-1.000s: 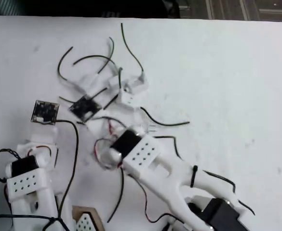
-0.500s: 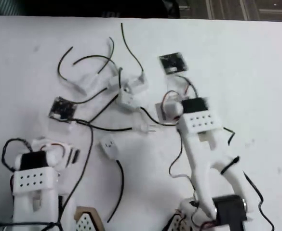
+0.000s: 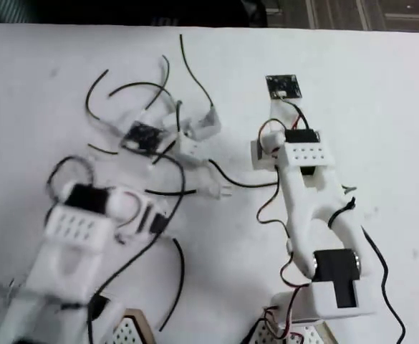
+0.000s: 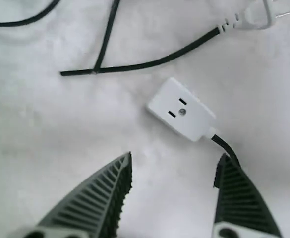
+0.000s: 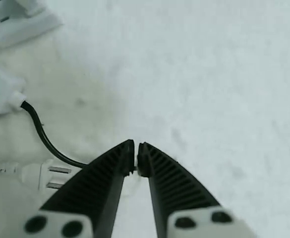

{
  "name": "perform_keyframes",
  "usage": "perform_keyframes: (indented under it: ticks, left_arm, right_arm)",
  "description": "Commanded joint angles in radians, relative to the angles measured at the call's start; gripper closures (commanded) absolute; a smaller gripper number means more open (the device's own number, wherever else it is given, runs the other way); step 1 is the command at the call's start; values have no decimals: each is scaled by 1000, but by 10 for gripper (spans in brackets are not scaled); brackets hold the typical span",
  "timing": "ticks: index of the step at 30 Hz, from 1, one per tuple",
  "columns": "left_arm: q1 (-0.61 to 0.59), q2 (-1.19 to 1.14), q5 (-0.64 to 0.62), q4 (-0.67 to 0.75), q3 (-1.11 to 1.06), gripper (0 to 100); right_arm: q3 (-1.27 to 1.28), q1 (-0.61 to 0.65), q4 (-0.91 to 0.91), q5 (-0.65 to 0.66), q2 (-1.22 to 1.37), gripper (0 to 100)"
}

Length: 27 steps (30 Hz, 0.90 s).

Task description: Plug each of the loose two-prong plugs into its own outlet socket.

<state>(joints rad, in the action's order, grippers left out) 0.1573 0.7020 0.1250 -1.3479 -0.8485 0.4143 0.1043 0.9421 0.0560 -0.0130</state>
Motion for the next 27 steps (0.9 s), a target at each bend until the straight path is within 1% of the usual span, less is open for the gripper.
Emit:
perform_keyframes:
  ticks: [1,4,7,11,13,17,19,20,22,24,27]
  left_arm:
    - [79,-286,-106,3,118,725]
    - [82,-444,-121,14,175,725]
    - [82,-579,-123,61,201,725]
    - [82,-702,-123,137,210,731]
    - [71,-737,-118,161,221,775]
    - [38,-773,-115,170,270,914]
    - [13,-783,-115,172,296,965]
    - [1,-789,-115,172,308,980]
    - [-28,-797,-114,164,331,976]
    - [-61,-796,-74,153,354,977]
    - [-107,-794,44,114,408,978]
  right_arm:
    - [-38,-4,-13,-8,-5,978]
    - [-38,-4,-13,-8,-5,978]
    - [-38,-4,-13,-8,-4,978]
    - [-38,-2,-13,-6,-2,978]
    - [-38,-2,-13,-6,-1,978]
    - [-38,-2,-15,-6,-1,978]
    - [-38,-2,-15,-6,-1,978]
    - [-38,-2,-15,-6,1,978]
    - [-37,-2,-15,-6,1,978]
    - [-35,-2,-15,-6,1,978]
    - [-35,-2,-13,-6,1,978]
